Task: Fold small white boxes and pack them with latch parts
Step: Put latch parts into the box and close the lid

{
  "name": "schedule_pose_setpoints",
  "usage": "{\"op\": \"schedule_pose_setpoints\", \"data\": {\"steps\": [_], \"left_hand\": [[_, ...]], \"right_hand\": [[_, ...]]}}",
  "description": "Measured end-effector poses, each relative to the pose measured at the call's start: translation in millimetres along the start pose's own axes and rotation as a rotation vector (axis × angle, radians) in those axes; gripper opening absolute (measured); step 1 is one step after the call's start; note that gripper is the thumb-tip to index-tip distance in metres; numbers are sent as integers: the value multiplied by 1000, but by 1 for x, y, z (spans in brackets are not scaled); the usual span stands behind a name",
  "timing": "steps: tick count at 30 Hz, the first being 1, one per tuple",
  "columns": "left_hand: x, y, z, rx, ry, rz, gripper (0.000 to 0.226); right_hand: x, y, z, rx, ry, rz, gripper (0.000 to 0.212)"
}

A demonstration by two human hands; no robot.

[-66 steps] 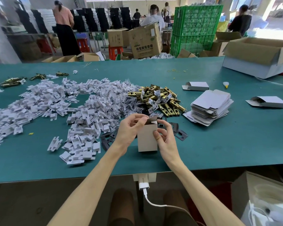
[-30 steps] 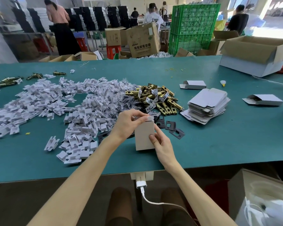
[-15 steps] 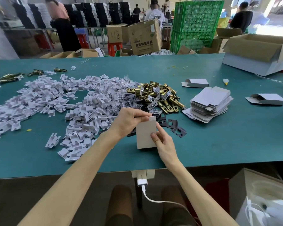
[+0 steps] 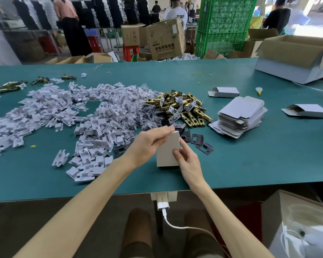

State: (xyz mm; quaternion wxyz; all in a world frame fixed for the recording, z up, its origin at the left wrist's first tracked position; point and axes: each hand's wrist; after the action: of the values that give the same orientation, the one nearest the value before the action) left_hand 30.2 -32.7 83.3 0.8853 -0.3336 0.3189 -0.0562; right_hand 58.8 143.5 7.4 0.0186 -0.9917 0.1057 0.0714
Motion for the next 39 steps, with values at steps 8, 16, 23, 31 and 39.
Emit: {"op": "schedule_pose_setpoints", "data": {"steps": [8, 16, 23, 31, 39], "left_hand": [[6, 9, -5, -16, 44, 52, 42], [11, 20, -7, 11, 15, 124, 39], [13, 21, -7, 10, 15, 109, 42], [26, 33, -15, 326, -453, 246, 45], [39, 50, -14, 471, -656, 248, 55]], "right_hand": [[0, 0, 0, -2, 14, -2, 51], [-1, 1, 0, 15, -7, 0, 51], [2, 1, 1, 116, -66, 19, 37], [3, 3, -1, 163, -61, 63, 36], [4, 9, -3, 176, -26, 148, 60]]}}
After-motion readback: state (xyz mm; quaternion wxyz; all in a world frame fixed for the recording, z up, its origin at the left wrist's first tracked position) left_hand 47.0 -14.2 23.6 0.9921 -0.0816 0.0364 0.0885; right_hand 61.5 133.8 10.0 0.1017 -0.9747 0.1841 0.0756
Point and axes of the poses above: each hand's wrist, its own x-axis away from the middle knuckle, its own y-axis out of the palm, z = x × y, and after that the axes turned 11 degrees about z, right-handed
